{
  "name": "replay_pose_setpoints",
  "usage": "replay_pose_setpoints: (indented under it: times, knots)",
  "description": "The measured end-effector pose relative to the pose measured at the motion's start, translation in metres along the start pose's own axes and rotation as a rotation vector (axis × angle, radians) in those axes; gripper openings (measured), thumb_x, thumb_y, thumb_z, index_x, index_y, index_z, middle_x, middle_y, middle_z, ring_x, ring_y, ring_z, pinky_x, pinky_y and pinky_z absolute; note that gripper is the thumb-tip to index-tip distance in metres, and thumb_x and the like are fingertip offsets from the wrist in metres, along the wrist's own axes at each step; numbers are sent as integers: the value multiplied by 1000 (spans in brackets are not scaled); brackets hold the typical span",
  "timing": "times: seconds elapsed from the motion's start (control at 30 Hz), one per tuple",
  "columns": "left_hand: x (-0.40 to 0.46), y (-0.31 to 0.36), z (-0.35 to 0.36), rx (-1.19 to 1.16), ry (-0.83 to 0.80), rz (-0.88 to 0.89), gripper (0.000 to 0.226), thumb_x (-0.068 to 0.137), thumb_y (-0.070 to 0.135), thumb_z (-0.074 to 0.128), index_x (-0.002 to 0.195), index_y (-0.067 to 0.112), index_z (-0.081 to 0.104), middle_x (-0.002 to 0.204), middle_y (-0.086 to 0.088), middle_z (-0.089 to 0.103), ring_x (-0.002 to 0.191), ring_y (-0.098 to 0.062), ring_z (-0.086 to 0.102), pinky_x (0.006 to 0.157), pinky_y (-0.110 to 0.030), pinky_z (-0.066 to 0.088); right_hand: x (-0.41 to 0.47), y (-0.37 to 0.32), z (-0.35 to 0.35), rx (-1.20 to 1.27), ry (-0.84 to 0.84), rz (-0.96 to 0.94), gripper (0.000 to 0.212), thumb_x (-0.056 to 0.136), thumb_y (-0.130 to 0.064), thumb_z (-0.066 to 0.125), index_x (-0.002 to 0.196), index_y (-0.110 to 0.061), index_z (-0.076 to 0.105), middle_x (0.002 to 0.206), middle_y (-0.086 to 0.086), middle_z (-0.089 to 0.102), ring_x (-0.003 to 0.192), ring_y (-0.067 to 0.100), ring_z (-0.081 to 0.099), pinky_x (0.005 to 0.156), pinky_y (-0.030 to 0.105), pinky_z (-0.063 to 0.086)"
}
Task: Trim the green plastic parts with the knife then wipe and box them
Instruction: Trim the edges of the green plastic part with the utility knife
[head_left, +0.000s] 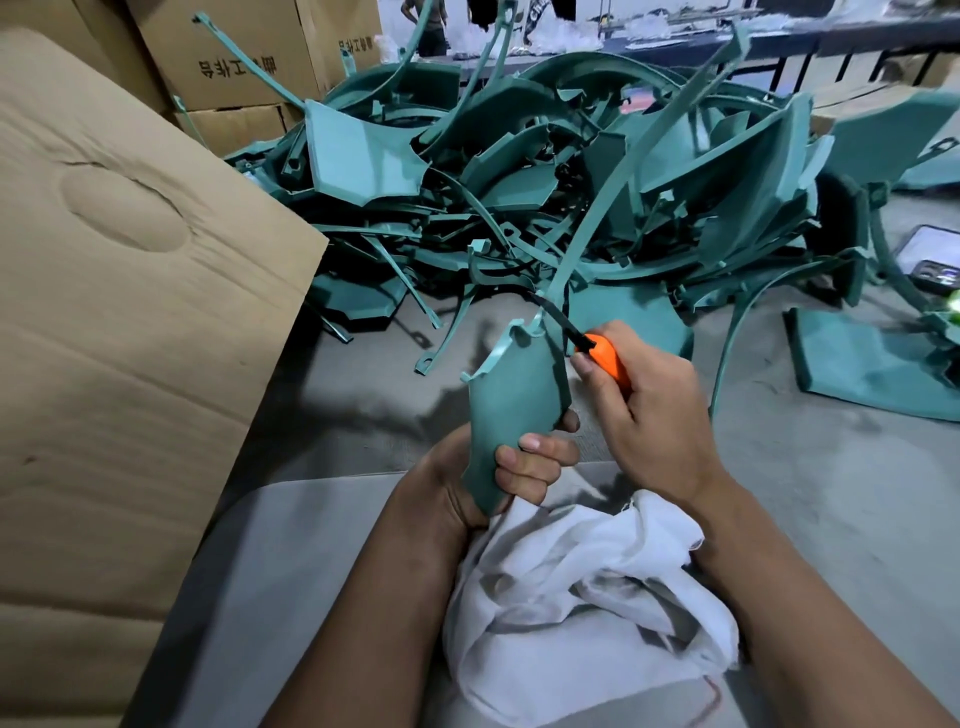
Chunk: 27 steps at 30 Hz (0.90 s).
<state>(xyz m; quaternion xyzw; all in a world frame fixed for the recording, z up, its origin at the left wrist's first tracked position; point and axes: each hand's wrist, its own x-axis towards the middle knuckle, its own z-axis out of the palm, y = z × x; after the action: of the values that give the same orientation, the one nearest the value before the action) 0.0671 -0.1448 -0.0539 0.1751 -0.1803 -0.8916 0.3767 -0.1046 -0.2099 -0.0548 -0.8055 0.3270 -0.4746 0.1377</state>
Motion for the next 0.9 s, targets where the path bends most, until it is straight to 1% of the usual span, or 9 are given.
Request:
replay_pose_setpoints:
  times: [0.1, 0.2, 0.3, 0.37, 0.47, 0.53, 0.57, 0.7, 0.9]
  knots:
    - [-1, 1, -1, -28, 15, 0, 41, 69, -4, 85, 99, -3, 56, 64, -5, 45, 43, -6, 29, 39, -17, 27, 0, 0, 0, 45, -74, -25, 19, 106, -36, 54, 97, -20, 57, 64, -18, 53, 59, 6, 52, 57, 25, 36]
    - [-2, 2, -1, 7, 26, 22, 51, 67, -2, 87, 103, 0, 53, 63, -4, 45, 41, -6, 31, 38, -16, 28, -1, -1, -3, 104, -149, -59, 14, 107, -30, 57, 94, -26, 54, 67, -31, 55, 59, 1, 55, 58, 12, 32]
    - [-5, 4, -2, 50, 35, 57, 54, 62, -3, 91, 100, 0, 52, 60, -3, 44, 36, -6, 30, 35, -17, 29, -2, -2, -7, 220, -119, -59, 22, 107, -31, 55, 87, -25, 53, 62, -16, 46, 52, 9, 46, 53, 16, 31]
    - [-8, 5, 0, 43, 100, 102, 46, 66, -5, 86, 98, 0, 53, 59, -3, 43, 35, -6, 33, 34, -17, 28, -3, -3, -9, 202, -34, -39, 24, 107, -32, 54, 85, -25, 51, 60, -10, 39, 52, 12, 41, 52, 21, 29]
    - [-10, 7, 3, 152, 329, 209, 5, 96, 14, 50, 93, 10, 51, 57, 3, 38, 31, -3, 39, 32, -14, 24, -3, -2, -6, 77, 52, -2, 28, 107, -32, 52, 83, -17, 50, 59, -7, 40, 52, 14, 42, 52, 29, 31]
    - [-11, 6, 4, 175, 454, 256, 35, 111, 26, 26, 89, 14, 51, 55, 4, 36, 30, -3, 36, 30, -15, 23, -3, -2, -5, 27, 78, 14, 31, 107, -33, 51, 83, -15, 49, 59, -6, 41, 53, 17, 42, 52, 35, 33]
    - [-10, 6, 4, 180, 482, 278, 40, 112, 29, 22, 87, 15, 50, 54, 4, 36, 30, -3, 36, 30, -15, 22, -3, -1, -4, 2, 86, 17, 31, 107, -35, 50, 84, -14, 50, 60, -6, 41, 54, 17, 41, 52, 36, 33]
    - [-7, 4, 14, 237, 590, 319, 38, 112, 31, 29, 82, 17, 47, 51, 4, 33, 28, -3, 32, 28, -12, 21, -4, 0, -2, -83, 98, 15, 33, 106, -42, 47, 90, -14, 55, 59, -9, 41, 58, 17, 41, 52, 33, 30]
    - [-2, 3, 21, 298, 695, 336, 42, 104, 52, 39, 78, 19, 43, 47, 5, 31, 26, -3, 28, 28, -11, 17, -5, 1, 0, -145, 66, 7, 31, 105, -43, 49, 92, -16, 57, 62, -5, 51, 61, 19, 45, 53, 32, 28]
